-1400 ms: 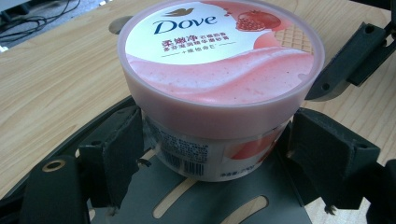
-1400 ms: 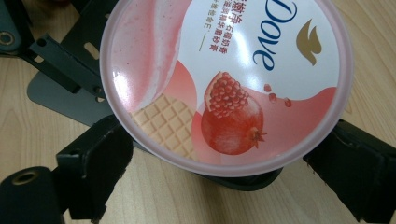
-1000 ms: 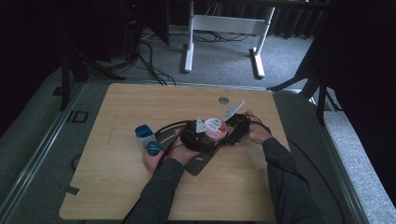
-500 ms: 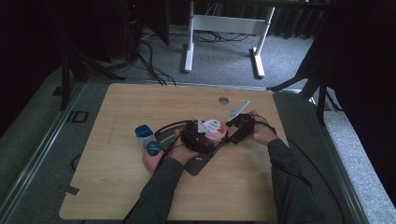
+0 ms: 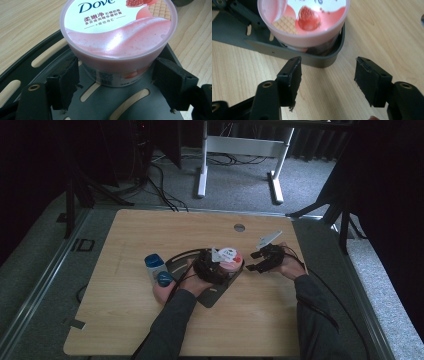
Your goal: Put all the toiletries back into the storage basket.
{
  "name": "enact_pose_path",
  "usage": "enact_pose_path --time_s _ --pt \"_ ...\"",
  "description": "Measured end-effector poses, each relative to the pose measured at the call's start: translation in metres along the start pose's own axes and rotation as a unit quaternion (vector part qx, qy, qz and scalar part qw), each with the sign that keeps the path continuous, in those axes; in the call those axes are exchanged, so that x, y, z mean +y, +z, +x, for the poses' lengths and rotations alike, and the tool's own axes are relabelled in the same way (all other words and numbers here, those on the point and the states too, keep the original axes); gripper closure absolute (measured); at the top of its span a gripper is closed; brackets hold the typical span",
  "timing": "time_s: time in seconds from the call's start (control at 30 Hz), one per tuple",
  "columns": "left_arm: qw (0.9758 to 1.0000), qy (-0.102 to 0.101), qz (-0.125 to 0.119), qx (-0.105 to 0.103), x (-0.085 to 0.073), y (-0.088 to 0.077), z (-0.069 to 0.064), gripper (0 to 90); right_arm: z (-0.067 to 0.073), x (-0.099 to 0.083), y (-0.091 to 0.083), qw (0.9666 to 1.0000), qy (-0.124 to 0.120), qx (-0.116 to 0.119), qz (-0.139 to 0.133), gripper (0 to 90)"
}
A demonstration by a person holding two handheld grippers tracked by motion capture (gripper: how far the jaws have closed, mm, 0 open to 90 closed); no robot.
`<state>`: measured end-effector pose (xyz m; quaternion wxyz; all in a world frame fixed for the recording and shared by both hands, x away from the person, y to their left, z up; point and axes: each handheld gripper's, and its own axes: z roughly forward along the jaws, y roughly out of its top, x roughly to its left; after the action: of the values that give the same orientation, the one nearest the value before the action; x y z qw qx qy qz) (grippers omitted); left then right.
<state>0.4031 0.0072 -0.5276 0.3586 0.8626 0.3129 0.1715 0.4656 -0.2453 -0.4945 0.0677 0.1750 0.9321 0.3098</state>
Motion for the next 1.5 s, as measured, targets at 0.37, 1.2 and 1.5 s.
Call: enact_pose_path --time_s 0.37,1.2,1.5 --pt "1.0 0.0 -0.001 0.001 -0.001 -0.001 0.0 27.0 -0.004 -0.008 0.01 0.9997 0.024 -0.002 0.0 41.6" --pt "0.9994 -0.014 -0.02 0.026 -0.005 -0.024 -0.017 39.5 0.003 -0.012 0.015 0.9975 0.062 -0.003 -0.035 49.5" --pt "0.9996 0.003 -0.021 0.016 -0.01 -0.034 -0.034 42.3 0.0 -0.009 0.014 0.9949 0.08 -0.005 -0.061 68.0"
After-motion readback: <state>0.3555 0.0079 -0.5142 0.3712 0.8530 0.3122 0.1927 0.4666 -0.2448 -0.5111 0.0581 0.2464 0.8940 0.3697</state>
